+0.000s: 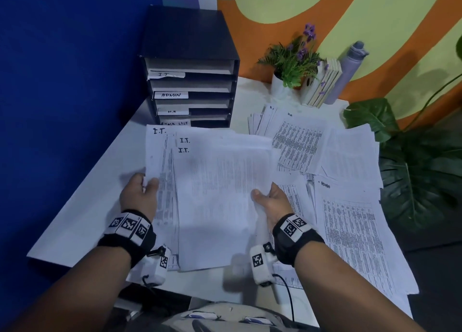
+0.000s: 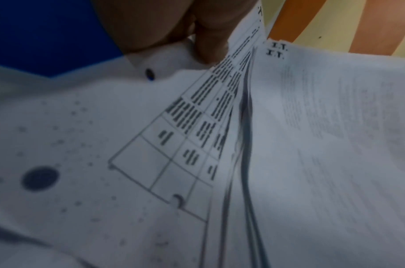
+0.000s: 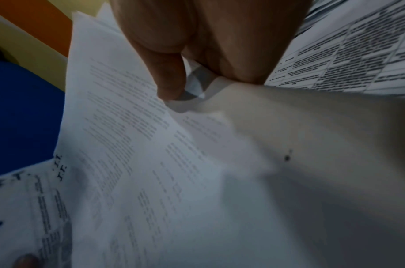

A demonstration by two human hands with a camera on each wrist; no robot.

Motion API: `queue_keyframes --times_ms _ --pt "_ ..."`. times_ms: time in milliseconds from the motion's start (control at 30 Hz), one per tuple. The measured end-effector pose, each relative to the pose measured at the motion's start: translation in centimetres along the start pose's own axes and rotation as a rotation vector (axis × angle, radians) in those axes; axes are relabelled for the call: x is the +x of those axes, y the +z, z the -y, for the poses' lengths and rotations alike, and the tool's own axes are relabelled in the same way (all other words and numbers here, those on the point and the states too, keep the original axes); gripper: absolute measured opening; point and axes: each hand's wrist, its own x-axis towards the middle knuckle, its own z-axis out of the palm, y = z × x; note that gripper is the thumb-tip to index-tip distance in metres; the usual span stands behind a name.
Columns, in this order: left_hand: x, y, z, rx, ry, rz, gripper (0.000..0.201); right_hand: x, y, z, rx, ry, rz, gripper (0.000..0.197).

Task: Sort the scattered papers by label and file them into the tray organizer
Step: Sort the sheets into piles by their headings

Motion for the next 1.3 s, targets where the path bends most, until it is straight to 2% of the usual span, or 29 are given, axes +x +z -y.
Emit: queue_keyframes --times_ms 133,300,400,533,600,667,733,767,833,900,1033,1067,1133,1200,1300 --pt "1.3 -1.0 -0.7 -0.010 0.053 -0.121 0.015 -0.5 -0.4 -0.1 0.016 -0.017 0.000 0.023" --pt "1.7 -1.6 -1.9 -0.114 0.075 -0.190 0.015 -0.3 -1.2 0.1 0.038 -0.067 -0.029 0.025" --pt "1.3 -1.5 -2.5 -0.281 0.040 -0.147 0.015 0.4 -1.4 0.3 0.092 -0.073 -0.060 0.021" --pt "0.2 -0.9 -3.4 -0.418 0.035 0.014 0.021 0.4 -1.3 1.7 0.275 -0.095 -0.022 0.020" --pt "-0.2 -0.5 -3.8 -0.411 0.028 0.088 0.028 0.8 -1.2 1.7 0.315 -0.107 0.012 0.030" --pt "-0.6 -0.3 -3.9 -0.395 0.001 0.143 0.023 0.9 -1.0 1.8 0.309 -0.105 0.024 0.025" --pt "-0.6 -0.1 -3.9 -0.388 -0.023 0.175 0.021 1.0 -0.6 2.2 0.306 -0.117 0.041 0.030" --pt "-0.7 -0.1 -3.9 -0.394 -0.035 0.174 0.020 0.9 -0.5 2.2 0.306 -0.123 0.041 0.033" --pt "-0.8 0.1 -4.0 -0.403 -0.046 0.151 0.008 1.2 -0.4 1.9 0.240 -0.127 -0.012 0.027" --pt "-0.7 0.4 -3.7 -0.406 -0.055 0.120 0.016 1.4 -0.5 1.4 0.170 -0.112 -0.045 0.018" --pt "-0.7 1.1 -3.1 -0.413 -0.104 0.100 0.011 1.2 -0.8 0.9 0.169 -0.046 -0.065 0.038" --pt "-0.7 1.3 -2.9 -0.428 -0.117 0.098 0.010 1.2 -0.9 0.7 0.176 -0.042 -0.084 0.035" --pt "-0.5 1.6 -2.7 -0.413 -0.117 0.091 0.012 1.0 -0.7 0.9 0.142 -0.043 -0.079 0.015" --pt "0.0 1.7 -2.3 -0.404 -0.127 0.087 0.016 1.6 -1.1 0.2 0.084 0.004 -0.118 0.036" --pt "0.7 1.6 -1.9 -0.335 -0.125 0.085 0.015 2.0 -2.0 0.0 0.160 0.000 -0.133 0.041"
